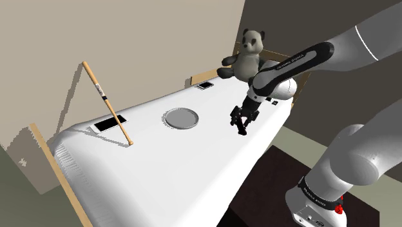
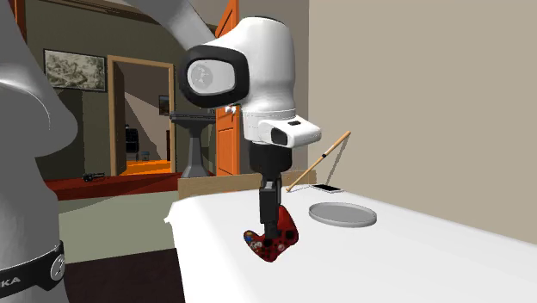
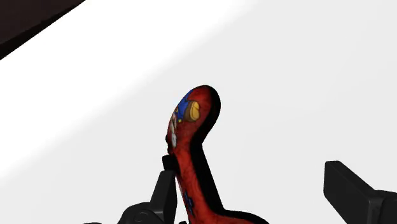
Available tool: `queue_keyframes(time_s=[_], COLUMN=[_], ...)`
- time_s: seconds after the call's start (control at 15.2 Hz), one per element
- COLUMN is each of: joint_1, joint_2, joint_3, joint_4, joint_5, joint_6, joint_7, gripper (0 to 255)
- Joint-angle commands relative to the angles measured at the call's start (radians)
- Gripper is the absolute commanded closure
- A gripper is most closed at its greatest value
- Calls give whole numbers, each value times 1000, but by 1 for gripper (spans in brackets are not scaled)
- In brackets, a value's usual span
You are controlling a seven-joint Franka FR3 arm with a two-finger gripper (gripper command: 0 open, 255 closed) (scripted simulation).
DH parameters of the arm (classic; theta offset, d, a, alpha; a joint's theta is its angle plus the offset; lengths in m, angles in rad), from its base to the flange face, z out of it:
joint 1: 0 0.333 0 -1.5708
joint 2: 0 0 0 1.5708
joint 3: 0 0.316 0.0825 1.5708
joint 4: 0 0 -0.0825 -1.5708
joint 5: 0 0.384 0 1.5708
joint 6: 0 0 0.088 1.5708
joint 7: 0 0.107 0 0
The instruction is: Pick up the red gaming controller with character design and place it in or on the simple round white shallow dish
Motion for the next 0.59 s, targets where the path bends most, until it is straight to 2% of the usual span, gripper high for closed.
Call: queue_keyframes(time_s=[0.0,0.26,0.46,0.53], joint_1=[8,59,129,138], joint_2=[-57,11,75,75], joint_3=[-63,-79,-115,-124], joint_4=[-72,-71,-64,-64], joint_5=[147,223,302,298], joint_6=[38,103,156,157], joint_7=[-35,-86,-141,-139], gripper=[0,0,0,0])
